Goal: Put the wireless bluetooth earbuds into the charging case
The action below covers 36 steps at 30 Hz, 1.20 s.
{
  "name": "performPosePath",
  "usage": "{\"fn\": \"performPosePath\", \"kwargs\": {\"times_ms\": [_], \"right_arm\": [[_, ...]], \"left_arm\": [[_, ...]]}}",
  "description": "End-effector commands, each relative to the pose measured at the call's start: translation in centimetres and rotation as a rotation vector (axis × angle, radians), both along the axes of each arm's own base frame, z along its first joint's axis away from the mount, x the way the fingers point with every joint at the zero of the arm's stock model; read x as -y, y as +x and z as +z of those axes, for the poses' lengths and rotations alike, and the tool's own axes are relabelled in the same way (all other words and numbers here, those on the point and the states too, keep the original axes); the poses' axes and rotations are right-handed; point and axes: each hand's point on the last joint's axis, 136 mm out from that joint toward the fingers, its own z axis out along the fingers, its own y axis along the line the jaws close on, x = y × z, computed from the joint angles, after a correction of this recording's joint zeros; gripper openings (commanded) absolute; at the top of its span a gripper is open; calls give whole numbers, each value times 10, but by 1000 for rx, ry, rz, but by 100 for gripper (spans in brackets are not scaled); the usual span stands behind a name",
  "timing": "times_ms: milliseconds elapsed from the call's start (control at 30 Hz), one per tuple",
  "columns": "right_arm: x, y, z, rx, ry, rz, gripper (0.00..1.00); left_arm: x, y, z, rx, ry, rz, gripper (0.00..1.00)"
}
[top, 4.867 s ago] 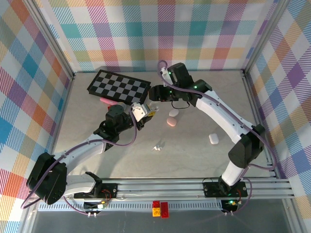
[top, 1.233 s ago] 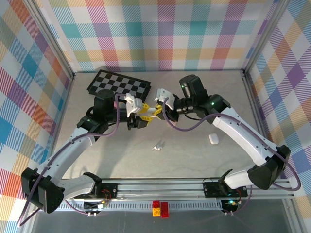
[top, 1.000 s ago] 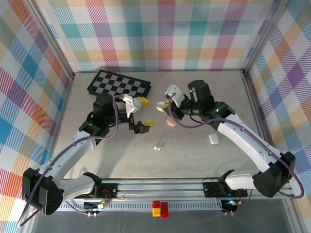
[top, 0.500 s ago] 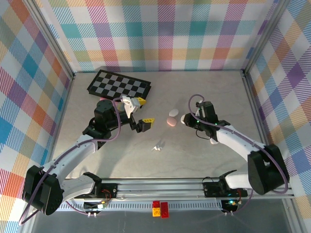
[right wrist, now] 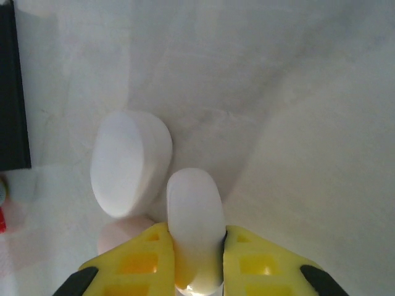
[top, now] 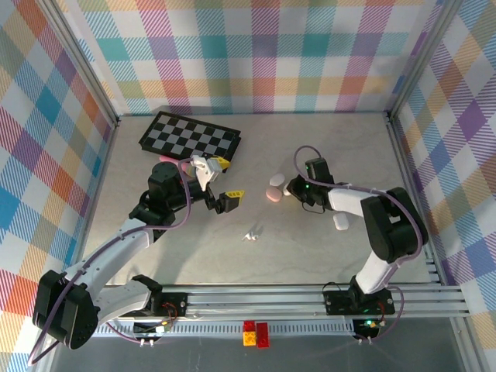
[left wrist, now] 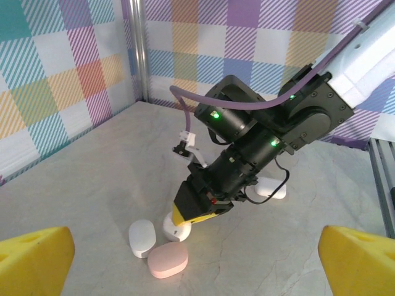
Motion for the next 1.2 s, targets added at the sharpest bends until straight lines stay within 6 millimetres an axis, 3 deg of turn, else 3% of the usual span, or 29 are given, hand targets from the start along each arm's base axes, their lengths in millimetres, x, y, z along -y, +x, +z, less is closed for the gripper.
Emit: {"fn": "performPosePath", "kwargs": {"times_ms": [0, 167, 233, 367, 500, 633, 767, 900, 1033, 1167], "right_arm": [[-9, 17, 5, 30, 24, 24, 16], [-3, 18, 0, 15, -29, 34, 44], [1, 16, 8, 31, -70, 50, 56], [21, 7, 30, 68, -204, 76, 69], [56, -17, 47, 56, -388, 66, 77], [110, -51, 51, -27, -594, -37, 90], [145, -79, 45, -86, -573, -144, 92], [158, -94, 29, -124, -469, -205, 95], [155, -98, 5, -180, -338, -204, 96], [144, -100, -7, -205, -292, -155, 94]], "left_arm": [[-3, -3, 0, 19, 11, 5, 100], [-5, 0, -3, 13, 20, 23, 100], [-6, 2, -3, 13, 20, 35, 100], [-5, 4, -4, 5, 19, 42, 100], [-4, 5, -6, -4, 24, 35, 100], [-5, 7, -4, 2, 20, 48, 100], [-3, 8, -4, 0, 23, 35, 100], [-1, 9, -3, -3, 20, 29, 100], [0, 10, -2, 3, 14, 28, 100], [0, 11, -3, 3, 15, 29, 100]]}}
